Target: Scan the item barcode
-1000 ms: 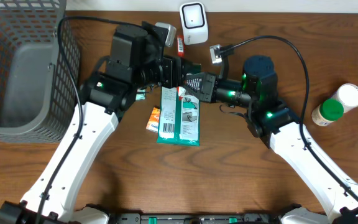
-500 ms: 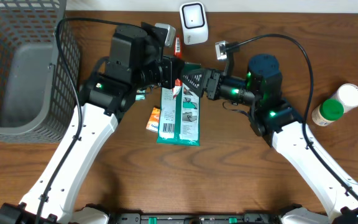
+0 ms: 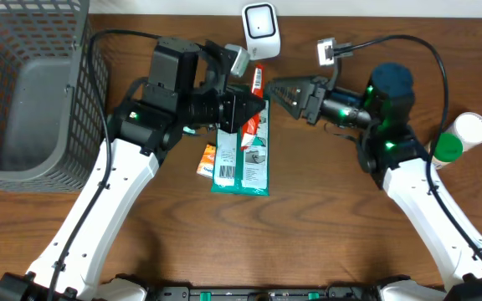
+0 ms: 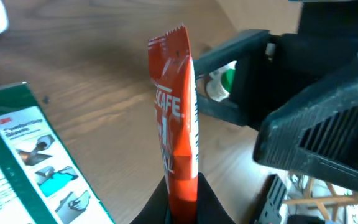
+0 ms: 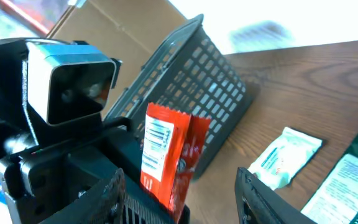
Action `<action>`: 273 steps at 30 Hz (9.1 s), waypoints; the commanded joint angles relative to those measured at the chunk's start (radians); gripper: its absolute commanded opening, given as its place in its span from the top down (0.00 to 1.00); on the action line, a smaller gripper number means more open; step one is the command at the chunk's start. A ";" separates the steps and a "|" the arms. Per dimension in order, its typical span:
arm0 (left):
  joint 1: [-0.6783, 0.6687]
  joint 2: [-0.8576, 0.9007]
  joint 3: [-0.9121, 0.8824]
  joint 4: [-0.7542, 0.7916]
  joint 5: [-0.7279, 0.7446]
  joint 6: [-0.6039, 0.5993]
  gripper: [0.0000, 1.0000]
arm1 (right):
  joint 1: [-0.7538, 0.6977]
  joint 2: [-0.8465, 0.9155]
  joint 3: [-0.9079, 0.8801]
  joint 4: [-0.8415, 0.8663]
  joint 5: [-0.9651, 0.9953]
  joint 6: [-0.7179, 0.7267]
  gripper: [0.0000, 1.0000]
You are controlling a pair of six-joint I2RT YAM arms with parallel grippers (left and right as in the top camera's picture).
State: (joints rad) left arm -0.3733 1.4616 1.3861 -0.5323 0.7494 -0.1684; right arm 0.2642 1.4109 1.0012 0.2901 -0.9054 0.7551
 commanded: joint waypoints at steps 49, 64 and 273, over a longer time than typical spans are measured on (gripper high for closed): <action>-0.019 0.002 -0.014 -0.074 0.039 0.045 0.58 | 0.010 -0.012 0.013 0.112 0.048 0.060 0.99; -0.019 0.024 -0.021 -0.103 0.017 0.045 0.91 | -0.011 -0.012 0.013 0.126 0.071 0.078 0.99; -0.130 0.533 -0.141 0.109 -0.628 -0.035 0.86 | -0.106 0.344 -0.022 -0.760 0.344 -0.351 0.20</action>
State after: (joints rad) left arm -0.4801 1.9808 1.2503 -0.4217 0.1207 -0.1905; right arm 0.1455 1.7203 0.9874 -0.4931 -0.5068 0.3767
